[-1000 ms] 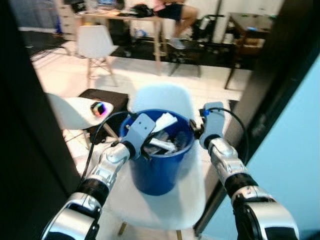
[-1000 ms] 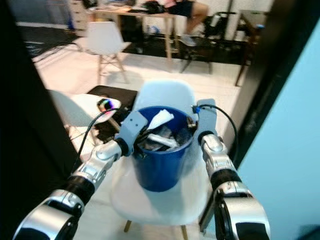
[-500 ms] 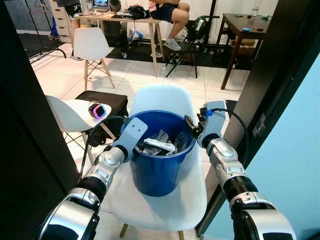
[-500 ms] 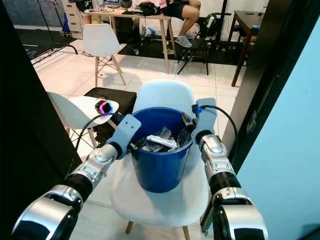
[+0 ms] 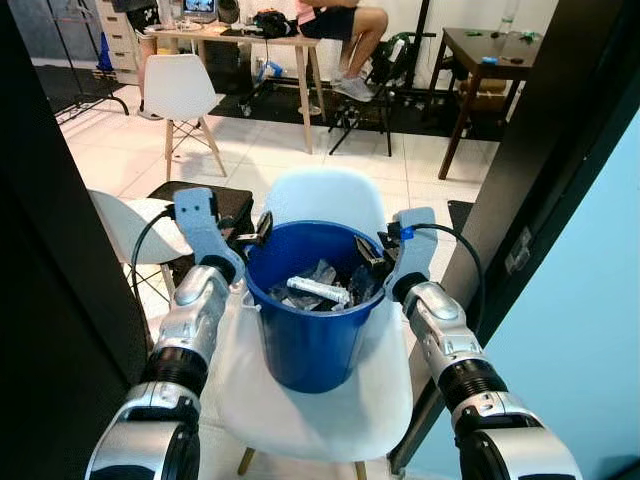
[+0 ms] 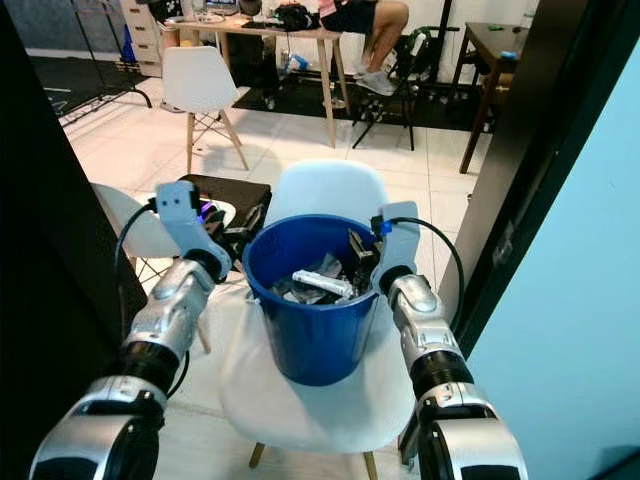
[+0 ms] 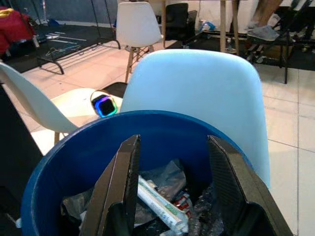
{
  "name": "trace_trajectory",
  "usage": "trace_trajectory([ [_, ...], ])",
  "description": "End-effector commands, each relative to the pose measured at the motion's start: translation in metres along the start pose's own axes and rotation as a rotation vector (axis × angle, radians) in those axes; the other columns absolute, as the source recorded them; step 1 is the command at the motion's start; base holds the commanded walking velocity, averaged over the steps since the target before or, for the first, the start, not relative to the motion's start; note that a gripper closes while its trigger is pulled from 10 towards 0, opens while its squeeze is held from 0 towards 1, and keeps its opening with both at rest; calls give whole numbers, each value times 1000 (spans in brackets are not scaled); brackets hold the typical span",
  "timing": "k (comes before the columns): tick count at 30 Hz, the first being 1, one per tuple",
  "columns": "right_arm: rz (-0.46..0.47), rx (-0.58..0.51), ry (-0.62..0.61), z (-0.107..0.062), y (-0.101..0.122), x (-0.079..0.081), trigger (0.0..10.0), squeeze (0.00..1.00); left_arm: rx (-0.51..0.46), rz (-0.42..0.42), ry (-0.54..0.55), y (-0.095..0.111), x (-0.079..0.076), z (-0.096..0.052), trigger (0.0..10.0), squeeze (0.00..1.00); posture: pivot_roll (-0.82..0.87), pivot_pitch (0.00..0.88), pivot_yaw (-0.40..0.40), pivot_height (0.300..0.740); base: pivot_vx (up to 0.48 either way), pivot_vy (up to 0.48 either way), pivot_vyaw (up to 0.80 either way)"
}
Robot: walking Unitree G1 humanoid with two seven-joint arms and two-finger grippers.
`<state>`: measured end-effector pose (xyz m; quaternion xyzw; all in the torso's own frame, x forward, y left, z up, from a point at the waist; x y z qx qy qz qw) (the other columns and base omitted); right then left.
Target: Clean up the room
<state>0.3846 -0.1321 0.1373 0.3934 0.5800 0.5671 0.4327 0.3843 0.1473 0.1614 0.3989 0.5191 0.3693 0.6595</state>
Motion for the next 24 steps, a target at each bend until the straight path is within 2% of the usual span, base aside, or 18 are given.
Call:
trace_trajectory([
  [1,15,13,12,1,-2,4,10000,0,33,3,20,-7,5,-5,10000,0,64,0,-33,740,-480,0,0],
  [6,13,35,25,2,-4,5,10000,0,90,-9,47,-30,14,-25,10000,0,72,0,-41,740,-480,0,0],
  [10,15,63,14,0,-11,2,10000,0,110,-9,81,-36,22,-33,10000,0,76,0,-46,740,-480,0,0],
  [14,14,137,-11,-9,-30,-5,10000,0,132,-18,130,-38,33,-45,10000,0,84,0,-54,740,-480,0,0],
  [18,-18,294,-61,-27,-64,-15,10000,0,170,-51,187,-48,47,-56,10000,0,84,0,-56,740,-480,0,0],
  [21,-34,371,-73,-37,-79,-18,10000,0,193,-53,203,-55,50,-61,10000,0,85,0,-56,740,-435,0,-769],
  [24,-29,582,-176,-76,-120,-36,10000,0,271,-47,285,-76,67,-77,10000,0,84,0,-56,740,0,0,-758],
])
Point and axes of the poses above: a point about 5 cm out from each wrist's last joint towards the gripper, its own z axis pointing out of the wrist towards the gripper, its own y axis along the axis of the wrist's last joint, x = y × z, the point moved 1 cm from there along z, pointing out of the wrist towards the gripper, and after that the axes turned 5 degrees about -z, right-handed, at the moved point
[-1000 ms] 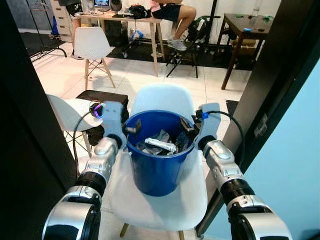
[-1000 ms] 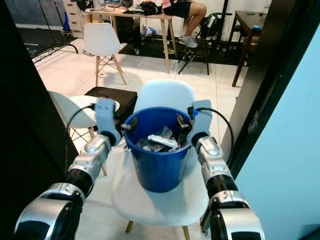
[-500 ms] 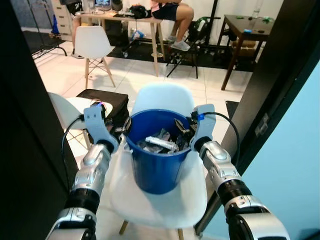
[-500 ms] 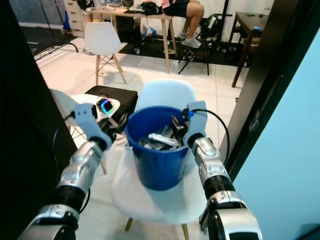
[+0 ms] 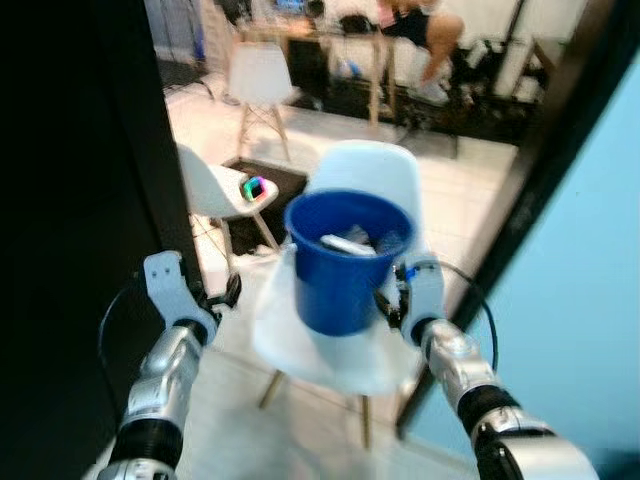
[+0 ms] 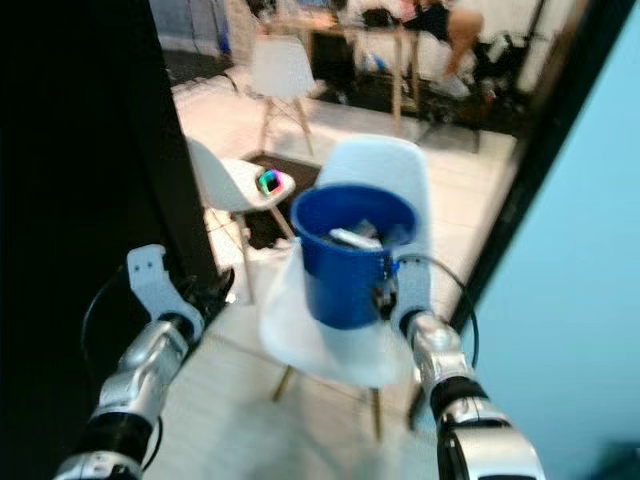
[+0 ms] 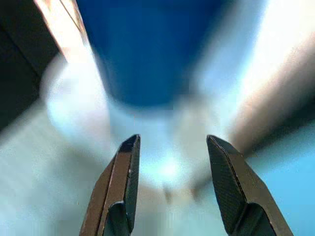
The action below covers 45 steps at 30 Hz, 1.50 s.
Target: Clean up the room
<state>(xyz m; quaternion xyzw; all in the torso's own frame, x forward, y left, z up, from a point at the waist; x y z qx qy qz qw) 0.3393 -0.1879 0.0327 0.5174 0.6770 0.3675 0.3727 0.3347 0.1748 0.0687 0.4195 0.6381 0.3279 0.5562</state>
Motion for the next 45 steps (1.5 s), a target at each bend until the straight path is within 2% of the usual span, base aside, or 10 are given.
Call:
trace_trajectory([
  [1,9,81,-27,-4,-19,-4,10000,0,27,0,69,-8,18,-5,10000,0,84,0,-56,740,0,0,-756],
  [4,30,188,-71,-15,-50,-13,10000,0,96,14,126,-26,34,-13,10000,0,83,0,-57,740,0,0,-756],
  [9,125,452,-145,-55,-130,-20,10000,0,385,86,312,-93,85,-62,10000,0,79,0,-56,740,0,0,-756],
  [11,125,452,-145,-55,-130,-20,10000,0,385,86,312,-93,85,-62,10000,0,79,0,-56,740,0,0,-756],
  [13,151,541,-152,-71,-156,-15,10000,0,503,101,379,-117,99,-88,10000,0,75,0,-53,740,0,0,-756],
  [16,151,541,-152,-71,-156,-15,10000,0,503,101,379,-117,99,-88,10000,0,75,0,-53,740,0,0,-756],
  [19,91,689,-116,-97,-191,-3,10000,0,699,151,448,-153,110,-130,10000,0,74,0,-60,740,0,0,-756],
  [22,30,744,-78,-107,-203,2,10000,0,794,184,472,-169,113,-152,10000,0,60,0,-62,740,0,0,-756],
  [32,-44,763,-14,-111,-208,10,10000,0,879,299,369,-182,105,-163,10000,0,46,0,-86,740,0,0,-756],
  [45,-148,750,3,-107,-202,0,10000,0,925,386,277,-191,95,-166,10000,0,19,0,-88,740,0,0,-756],
])
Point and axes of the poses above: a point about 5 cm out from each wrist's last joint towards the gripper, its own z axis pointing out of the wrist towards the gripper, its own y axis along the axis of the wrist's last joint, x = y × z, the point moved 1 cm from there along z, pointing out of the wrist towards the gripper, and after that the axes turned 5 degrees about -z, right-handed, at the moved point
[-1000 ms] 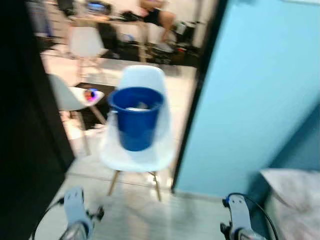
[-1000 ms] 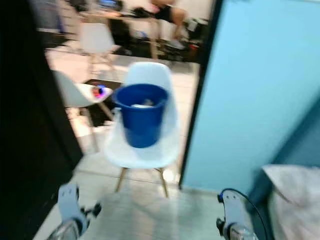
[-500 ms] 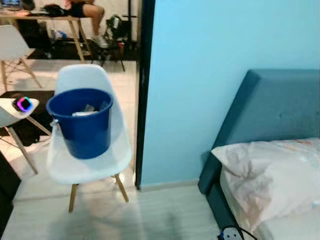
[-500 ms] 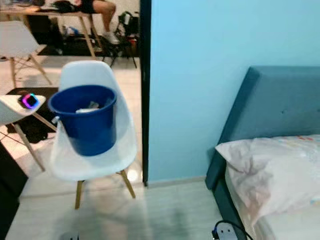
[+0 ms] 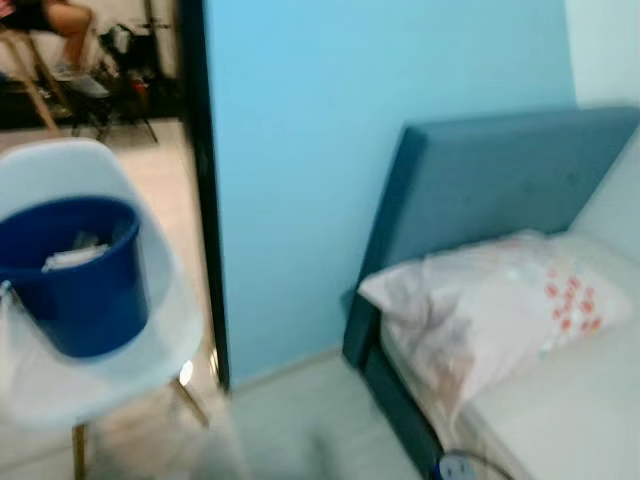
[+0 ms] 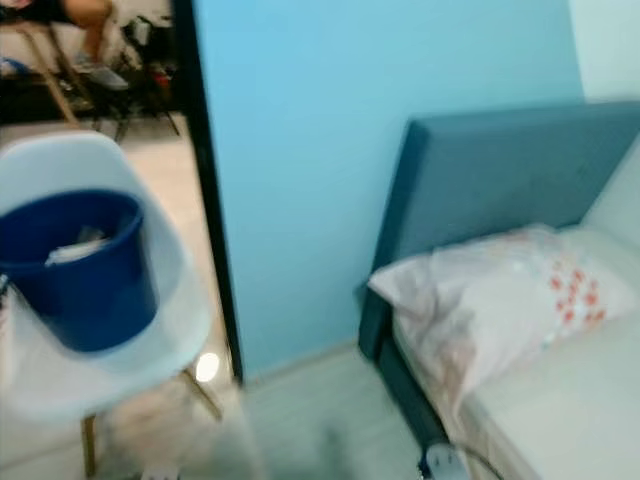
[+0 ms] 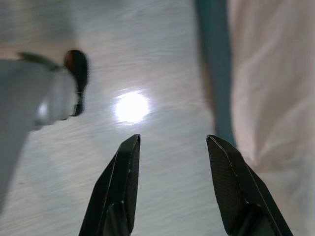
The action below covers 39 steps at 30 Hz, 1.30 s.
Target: Clean up the room
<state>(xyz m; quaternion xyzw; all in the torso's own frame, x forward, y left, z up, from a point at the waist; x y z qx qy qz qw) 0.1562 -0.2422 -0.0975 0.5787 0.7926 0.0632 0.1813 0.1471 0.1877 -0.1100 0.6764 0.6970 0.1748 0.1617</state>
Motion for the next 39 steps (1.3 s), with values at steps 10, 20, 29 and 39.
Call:
trace_trajectory([
  [10,-107,-29,49,2,10,23,10000,0,8,-19,1,0,4,0,10000,0,-12,0,-44,740,0,0,-756],
  [20,-101,-24,65,4,12,38,10000,0,-5,-8,15,12,9,1,10000,0,-20,0,-34,740,0,0,-756],
  [29,-118,-30,74,4,16,42,10000,0,-37,-7,28,25,11,2,10000,0,25,0,-69,740,0,0,-756],
  [39,-152,-33,67,3,18,27,10000,0,-52,-53,65,25,25,0,10000,0,54,0,-93,740,0,0,-756],
])
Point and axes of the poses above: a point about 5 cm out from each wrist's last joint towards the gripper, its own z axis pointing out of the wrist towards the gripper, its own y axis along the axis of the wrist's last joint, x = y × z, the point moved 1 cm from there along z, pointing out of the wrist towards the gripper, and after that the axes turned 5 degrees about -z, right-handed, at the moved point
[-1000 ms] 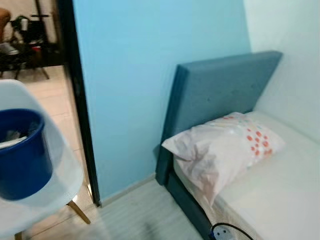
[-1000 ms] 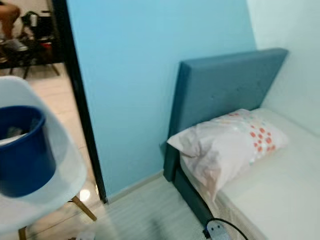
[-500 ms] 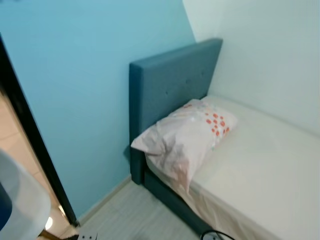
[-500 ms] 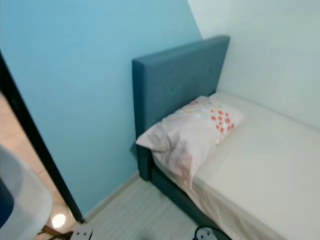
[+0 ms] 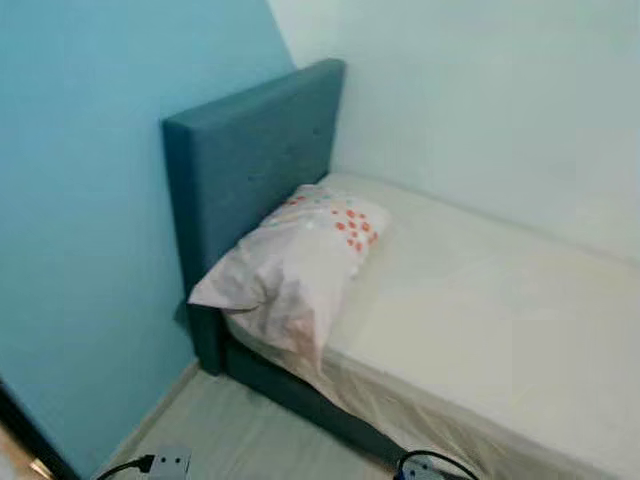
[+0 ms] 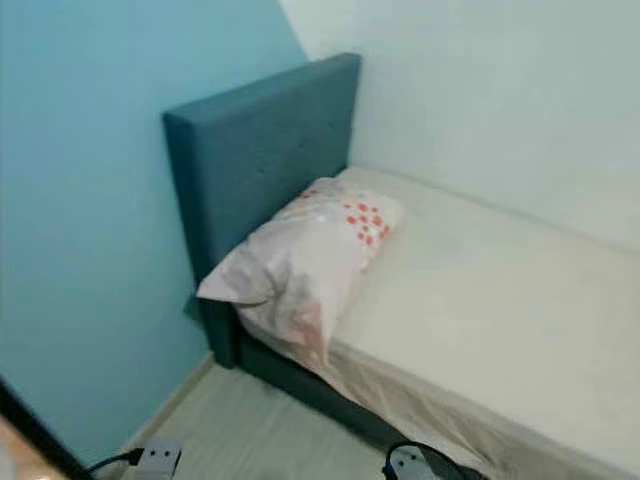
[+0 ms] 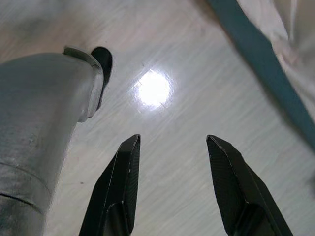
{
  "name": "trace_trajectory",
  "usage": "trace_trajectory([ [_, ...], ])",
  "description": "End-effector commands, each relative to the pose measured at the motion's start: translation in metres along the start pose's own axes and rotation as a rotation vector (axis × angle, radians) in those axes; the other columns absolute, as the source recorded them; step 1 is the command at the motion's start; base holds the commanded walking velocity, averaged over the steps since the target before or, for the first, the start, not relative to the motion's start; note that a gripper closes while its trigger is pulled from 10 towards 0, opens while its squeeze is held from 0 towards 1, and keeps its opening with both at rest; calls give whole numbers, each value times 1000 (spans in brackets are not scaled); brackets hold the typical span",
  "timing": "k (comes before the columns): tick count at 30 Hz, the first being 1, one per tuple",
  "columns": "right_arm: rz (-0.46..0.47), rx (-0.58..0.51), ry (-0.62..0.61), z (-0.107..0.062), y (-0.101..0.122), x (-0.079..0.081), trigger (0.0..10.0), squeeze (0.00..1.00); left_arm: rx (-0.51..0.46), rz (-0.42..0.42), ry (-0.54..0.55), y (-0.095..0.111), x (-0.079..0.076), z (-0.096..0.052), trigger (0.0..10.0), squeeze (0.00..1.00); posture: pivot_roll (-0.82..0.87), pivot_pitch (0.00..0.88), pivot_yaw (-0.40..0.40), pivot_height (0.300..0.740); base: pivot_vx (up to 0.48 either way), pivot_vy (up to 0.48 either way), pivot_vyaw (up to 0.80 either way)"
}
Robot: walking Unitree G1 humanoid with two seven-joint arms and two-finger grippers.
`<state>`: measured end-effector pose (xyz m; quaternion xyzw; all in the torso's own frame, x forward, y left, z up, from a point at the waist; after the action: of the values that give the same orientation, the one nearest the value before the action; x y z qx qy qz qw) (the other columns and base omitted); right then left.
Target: Clean up the room
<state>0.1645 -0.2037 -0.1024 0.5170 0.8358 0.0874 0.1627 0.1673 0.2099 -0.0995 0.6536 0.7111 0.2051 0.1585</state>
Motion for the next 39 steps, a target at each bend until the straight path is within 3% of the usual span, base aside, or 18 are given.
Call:
trace_trajectory([
  [1,-15,3,-14,-1,-2,-8,10000,0,-11,-14,7,2,4,0,10000,0,54,0,-93,740,0,0,-756],
  [9,-1,9,-29,-5,-17,-23,10000,0,-6,-17,49,-3,11,-2,10000,0,24,0,-78,740,0,0,-756],
  [17,4,-24,-14,-4,-12,-16,10000,0,-35,3,96,6,15,-1,10000,0,63,0,-105,740,0,0,-553],
  [18,-1,-50,4,-2,-2,-6,10000,0,-38,-12,109,5,18,-2,10000,0,66,0,-103,740,0,-480,0],
  [26,14,-106,17,0,24,4,10000,0,4,4,113,-10,19,-4,10000,0,55,0,-79,740,0,-480,0],
  [31,28,-107,8,0,23,1,10000,0,6,17,110,-11,17,-3,10000,0,55,0,-70,740,0,-480,0],
  [39,85,-80,-9,-2,4,-8,10000,0,-3,11,97,-7,12,-2,10000,0,27,0,-65,740,0,-480,0],
])
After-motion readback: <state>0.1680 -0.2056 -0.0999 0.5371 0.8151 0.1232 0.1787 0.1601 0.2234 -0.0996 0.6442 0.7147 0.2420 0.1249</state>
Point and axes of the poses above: a point about 5 cm out from each wrist's last joint towards the gripper, its own z axis pointing out of the wrist towards the gripper, its own y axis along the axis of the wrist's last joint, x = y × z, the point moved 1 cm from there along z, pointing out of the wrist towards the gripper, and after that the axes turned 5 degrees about -z, right-handed, at the moved point
